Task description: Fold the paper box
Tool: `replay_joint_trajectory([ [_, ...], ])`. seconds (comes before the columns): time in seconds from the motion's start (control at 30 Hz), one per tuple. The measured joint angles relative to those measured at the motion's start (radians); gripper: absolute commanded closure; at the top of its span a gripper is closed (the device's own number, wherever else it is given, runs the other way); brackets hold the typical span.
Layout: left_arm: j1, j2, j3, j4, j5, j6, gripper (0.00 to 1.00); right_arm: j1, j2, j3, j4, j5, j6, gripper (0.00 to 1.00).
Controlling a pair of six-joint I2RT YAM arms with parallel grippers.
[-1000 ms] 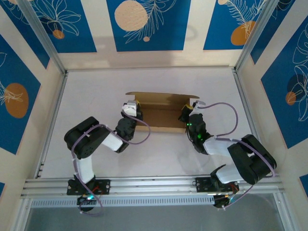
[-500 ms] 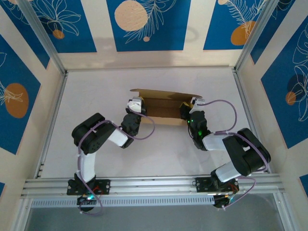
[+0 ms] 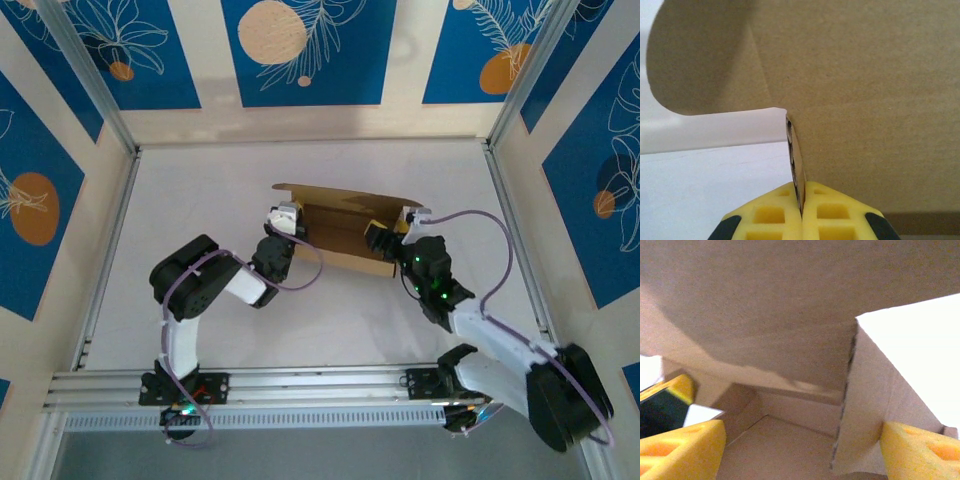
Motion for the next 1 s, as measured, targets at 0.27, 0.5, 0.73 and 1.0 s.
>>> replay_joint_trajectory([
  [0.27,-0.004,0.015,0.02,-0.003,0.018,0.0,1.0,0.008,-0.189,0.092,-0.38,-0.133,0.069,0.25],
  [0.5,-0.004,0.026,0.035,-0.005,0.021,0.0,1.0,0.008,-0.238,0.156,-0.621,-0.277,0.11,0.41],
  [0.73,-0.013,0.031,0.039,-0.018,0.034,-0.001,1.0,0.009,-0.272,0.236,-0.784,-0.464,0.169,0.43],
  [1.0,-0.027,0.038,0.047,-0.023,0.048,-0.003,1.0,0.011,-0.291,0.305,-0.896,-0.516,0.161,0.22],
])
